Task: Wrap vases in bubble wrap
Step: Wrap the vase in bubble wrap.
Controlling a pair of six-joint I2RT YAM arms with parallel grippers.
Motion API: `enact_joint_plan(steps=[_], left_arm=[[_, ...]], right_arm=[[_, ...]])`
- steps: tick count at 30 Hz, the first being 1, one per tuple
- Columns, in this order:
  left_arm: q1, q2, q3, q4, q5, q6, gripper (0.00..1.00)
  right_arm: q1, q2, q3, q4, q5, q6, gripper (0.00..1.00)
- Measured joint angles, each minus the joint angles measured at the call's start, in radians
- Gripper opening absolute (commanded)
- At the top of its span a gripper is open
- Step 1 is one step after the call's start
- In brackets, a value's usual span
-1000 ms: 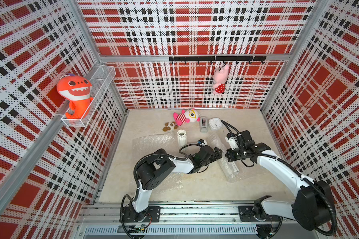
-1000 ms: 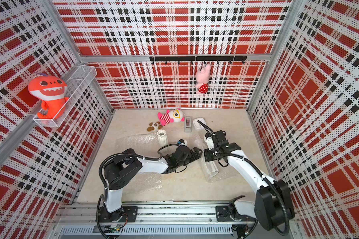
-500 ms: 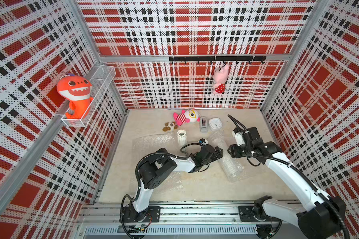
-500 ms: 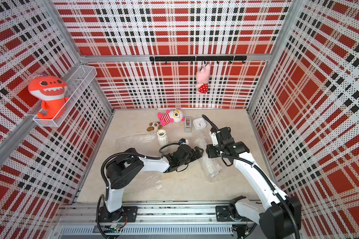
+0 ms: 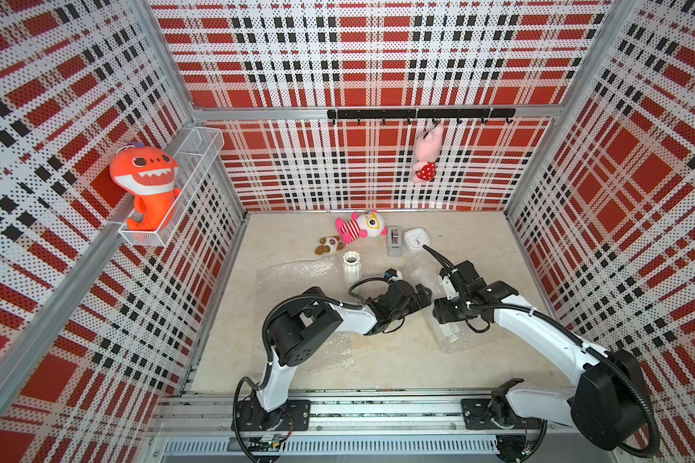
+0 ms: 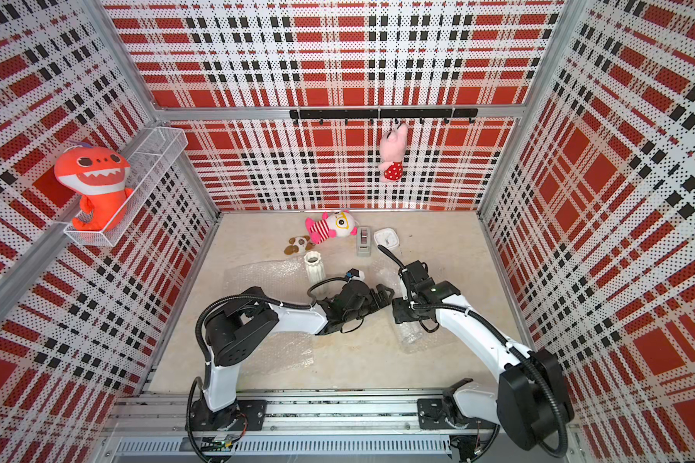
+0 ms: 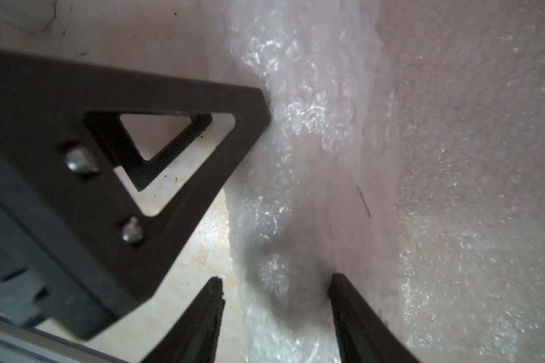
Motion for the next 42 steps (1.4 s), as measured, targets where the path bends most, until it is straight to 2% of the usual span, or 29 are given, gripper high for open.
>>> enact_joint_plan(steps=[9, 20, 33, 42], left_arm=[[0.006, 0.000, 0.040, -0.040, -0.014, 0.009, 0.98], [0.020, -0.013, 0.065, -0.050, -0.016, 0.010, 0.98], [0.010, -0.247, -0.069, -0.089, -0.069, 0.025, 0.98], [0.010, -0.281, -0.133, -0.149, -0.084, 0.027, 0.98]], right_arm=[[0.000, 0.025, -0.001, 0.039, 0.023, 0.002, 0.76], [-0.005, 0.073, 0.001, 0.067, 0.072, -0.022, 0.84], [-0.010, 0.156, 0.001, 0.103, 0.078, -0.038, 0.86], [-0.010, 0.169, -0.018, 0.198, -0.007, -0.042, 0.86]])
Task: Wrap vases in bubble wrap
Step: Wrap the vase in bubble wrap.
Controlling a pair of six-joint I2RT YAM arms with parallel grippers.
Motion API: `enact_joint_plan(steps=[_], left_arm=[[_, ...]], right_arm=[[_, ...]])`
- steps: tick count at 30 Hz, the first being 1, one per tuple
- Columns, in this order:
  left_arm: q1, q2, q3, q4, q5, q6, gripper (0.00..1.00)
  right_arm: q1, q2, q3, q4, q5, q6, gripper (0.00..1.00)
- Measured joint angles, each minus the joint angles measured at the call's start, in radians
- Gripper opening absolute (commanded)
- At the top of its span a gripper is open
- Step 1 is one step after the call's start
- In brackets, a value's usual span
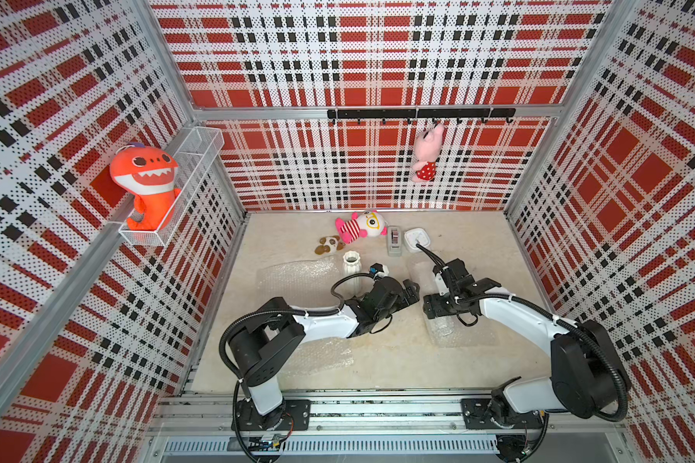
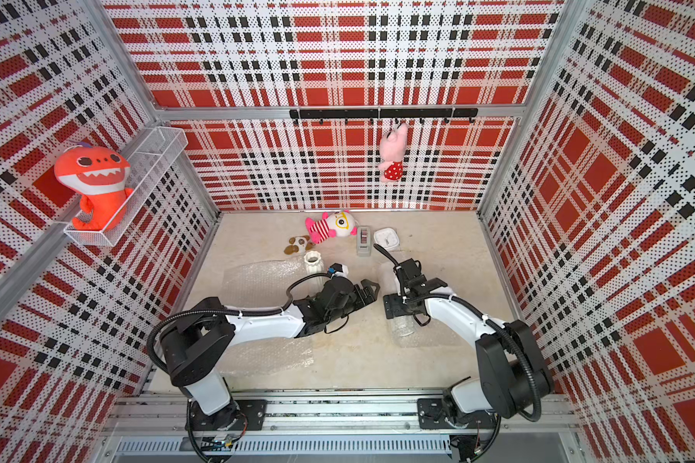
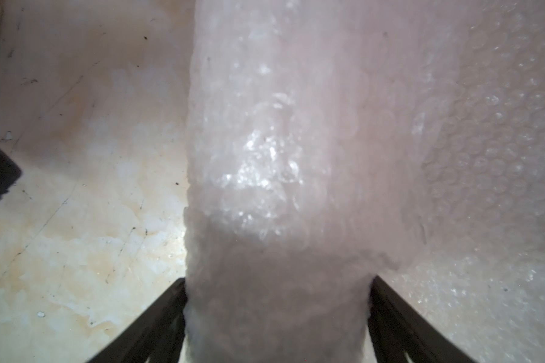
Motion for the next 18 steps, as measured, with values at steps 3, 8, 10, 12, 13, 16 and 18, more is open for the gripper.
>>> enact_joint_plan(steps=[3, 8, 10, 12, 13, 16, 18], left_arm=[[0.000, -0.045, -0.029, -0.023, -0.008, 0.000, 0.98], [-0.001, -0.126, -0.074, -0.065, -0.032, -0.002, 0.98], [-0.001, -0.161, -0.106, -0.078, -0.046, -0.004, 0.98], [0.000, -0.182, -0.130, -0.098, -0.053, -0.005, 0.98], [0.001, -0.185, -0.135, -0.112, -0.053, -0.005, 0.98], [0.007, -0.185, -0.135, -0.139, -0.054, -0.005, 0.98], [0.010, -0.180, -0.130, -0.150, -0.054, 0.000, 0.98]], right_arm=[[0.006, 0.003, -0.008, 0.039, -0.046, 0.000, 0.86], [0.049, 0.005, -0.027, 0.086, -0.155, 0.001, 0.85], [0.084, 0.005, -0.034, 0.094, -0.194, 0.006, 0.85], [0.119, 0.003, -0.045, 0.101, -0.233, 0.012, 0.85], [0.133, 0.001, -0.055, 0.111, -0.259, 0.017, 0.85], [0.147, -0.013, -0.089, 0.147, -0.315, 0.029, 0.86], [0.147, -0.019, -0.099, 0.156, -0.320, 0.034, 0.86]])
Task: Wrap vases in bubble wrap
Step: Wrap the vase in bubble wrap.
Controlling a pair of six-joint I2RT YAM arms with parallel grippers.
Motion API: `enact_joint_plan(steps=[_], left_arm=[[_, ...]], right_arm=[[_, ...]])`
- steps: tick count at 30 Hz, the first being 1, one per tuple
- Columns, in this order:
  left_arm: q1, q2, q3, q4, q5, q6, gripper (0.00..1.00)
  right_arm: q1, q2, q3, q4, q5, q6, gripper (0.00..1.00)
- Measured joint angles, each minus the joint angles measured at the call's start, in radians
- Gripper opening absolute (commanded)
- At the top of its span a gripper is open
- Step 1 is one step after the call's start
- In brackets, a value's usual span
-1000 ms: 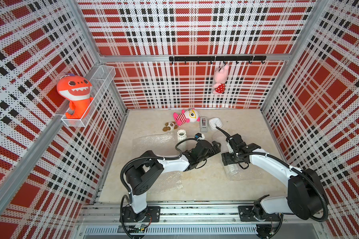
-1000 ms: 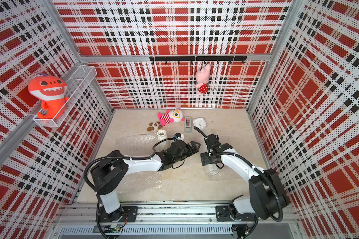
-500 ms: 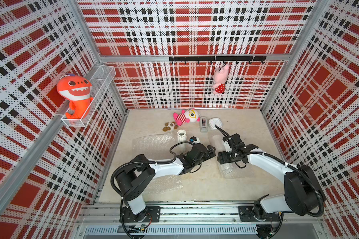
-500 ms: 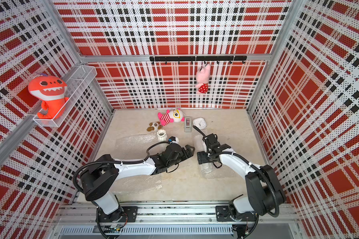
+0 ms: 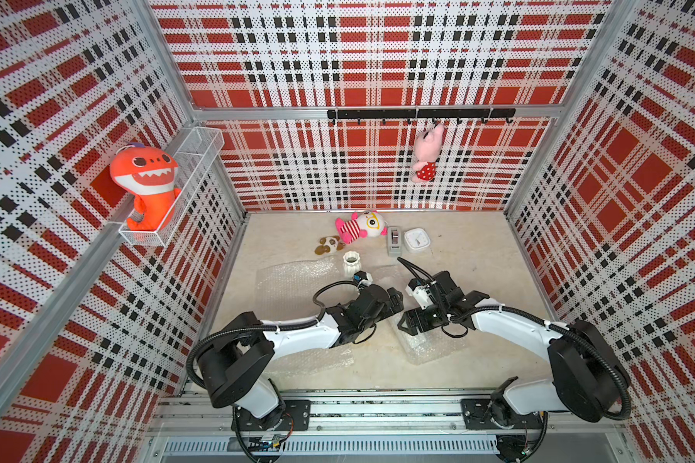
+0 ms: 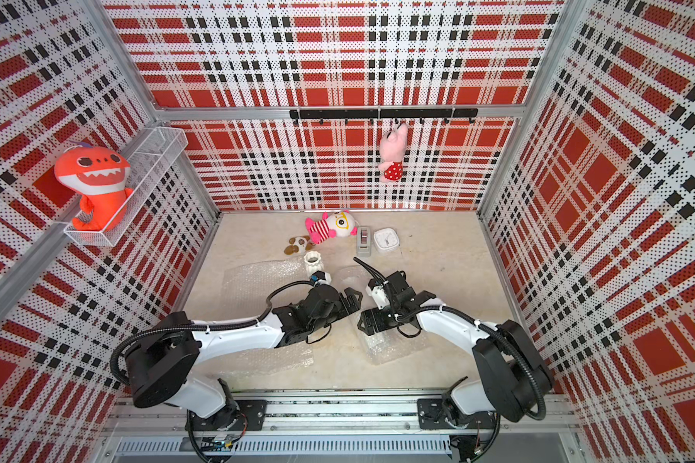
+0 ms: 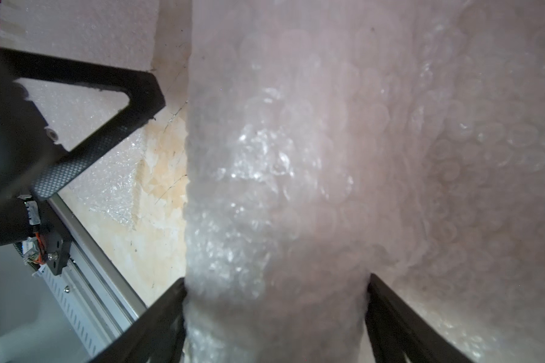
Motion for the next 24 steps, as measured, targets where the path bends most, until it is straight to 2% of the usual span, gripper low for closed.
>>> enact_joint_plan(steps=[14, 19, 24], left_arm=[[0.055, 0.203, 0.180, -0.118, 0.000, 0.058, 0.98], [0.058, 0.258, 0.234, -0.156, 0.000, 0.074, 1.00], [0.056, 0.276, 0.244, -0.172, -0.001, 0.076, 0.94]], right_arm=[[0.003, -0.035, -0.069, 0.061, -0.029, 0.016, 0.90], [0.004, -0.052, -0.085, 0.059, -0.029, 0.015, 0.95], [0.005, -0.095, -0.109, 0.050, -0.040, 0.024, 1.00]])
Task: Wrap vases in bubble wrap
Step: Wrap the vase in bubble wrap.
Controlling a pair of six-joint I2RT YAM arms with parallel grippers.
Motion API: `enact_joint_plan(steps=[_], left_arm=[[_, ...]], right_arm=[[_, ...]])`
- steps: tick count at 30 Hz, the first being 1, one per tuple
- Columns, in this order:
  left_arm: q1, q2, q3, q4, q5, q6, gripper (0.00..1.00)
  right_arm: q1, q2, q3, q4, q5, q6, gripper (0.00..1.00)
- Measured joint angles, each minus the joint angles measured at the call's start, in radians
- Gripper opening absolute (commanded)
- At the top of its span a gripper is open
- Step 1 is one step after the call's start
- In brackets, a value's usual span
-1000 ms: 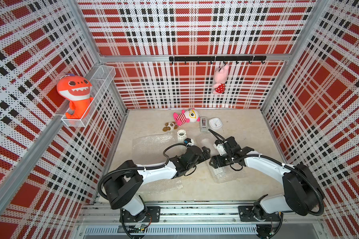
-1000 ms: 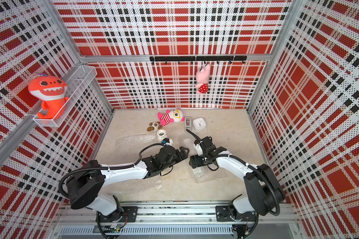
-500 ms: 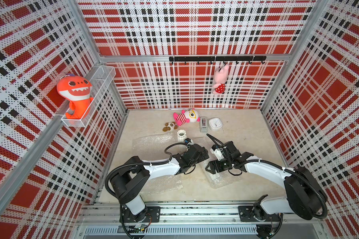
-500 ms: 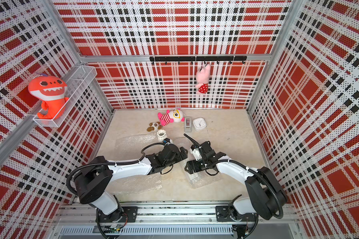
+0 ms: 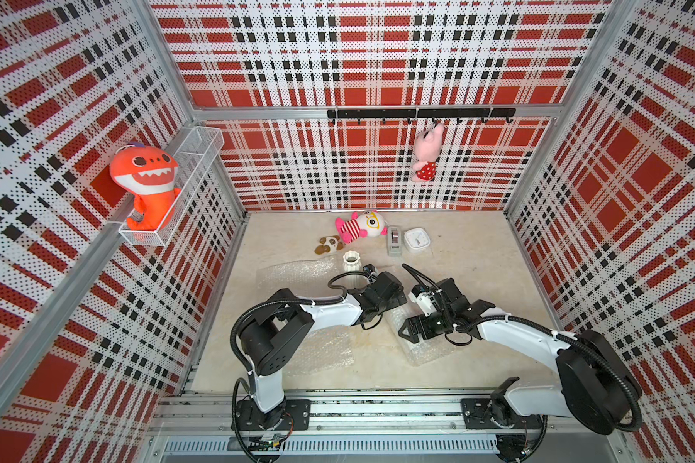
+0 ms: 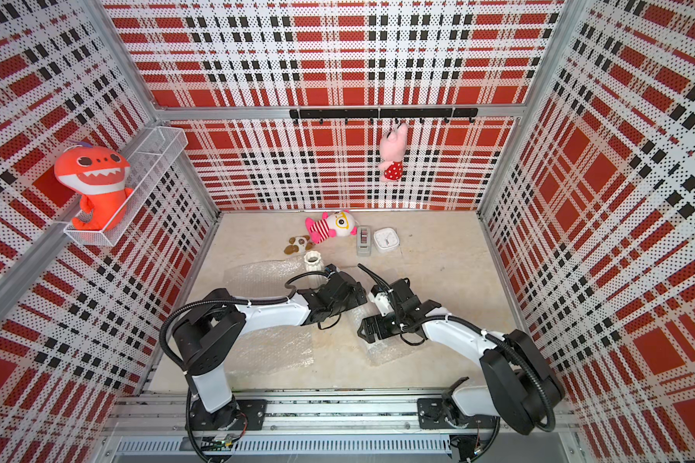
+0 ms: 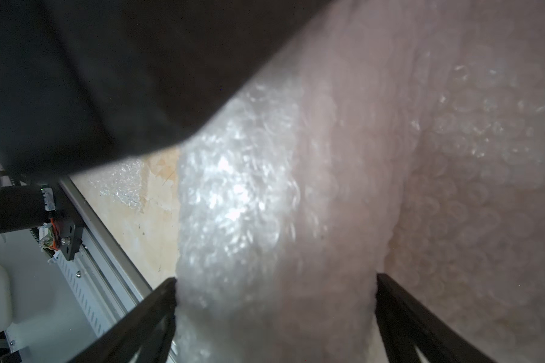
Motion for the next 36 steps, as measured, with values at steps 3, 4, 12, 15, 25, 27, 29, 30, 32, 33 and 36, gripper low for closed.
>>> enact_joint_plan(steps=[3, 4, 12, 15, 25, 27, 29, 30, 32, 33, 36], left_arm=[[-0.005, 0.000, 0.003, -0.003, -0.004, -0.001, 0.92], [-0.006, 0.000, 0.003, -0.003, -0.007, -0.002, 0.91], [-0.019, 0.000, 0.003, -0.003, -0.021, -0.005, 0.90], [-0.021, 0.000, 0.003, -0.002, -0.024, -0.005, 0.90], [-0.023, 0.000, -0.007, 0.020, -0.026, -0.005, 0.89], [-0.023, -0.001, -0.016, 0.037, -0.026, -0.006, 0.89], [-0.023, -0.002, -0.024, 0.051, -0.026, -0.007, 0.89], [-0.023, -0.002, -0.027, 0.056, -0.026, -0.008, 0.89], [-0.023, -0.002, -0.031, 0.064, -0.025, -0.009, 0.89], [-0.024, -0.002, -0.031, 0.067, -0.025, -0.010, 0.89], [-0.025, -0.002, -0.033, 0.071, -0.024, -0.010, 0.89]], right_arm=[[0.000, -0.051, -0.024, -0.003, -0.018, 0.029, 1.00], [0.001, -0.065, -0.034, 0.000, -0.028, 0.042, 1.00], [0.012, -0.142, -0.088, -0.022, -0.040, 0.112, 1.00], [0.012, -0.173, -0.066, -0.070, 0.023, 0.117, 1.00], [-0.061, -0.367, 0.008, -0.105, 0.153, 0.134, 1.00], [-0.108, -0.391, 0.008, -0.089, 0.134, 0.141, 0.99], [-0.124, -0.375, 0.010, -0.089, 0.129, 0.141, 0.94], [-0.116, -0.357, 0.010, -0.091, 0.123, 0.140, 0.93], [-0.082, -0.319, 0.011, -0.103, 0.131, 0.144, 0.95], [-0.056, -0.306, 0.011, -0.107, 0.138, 0.151, 0.96], [0.033, -0.277, 0.012, -0.111, 0.169, 0.181, 0.99]])
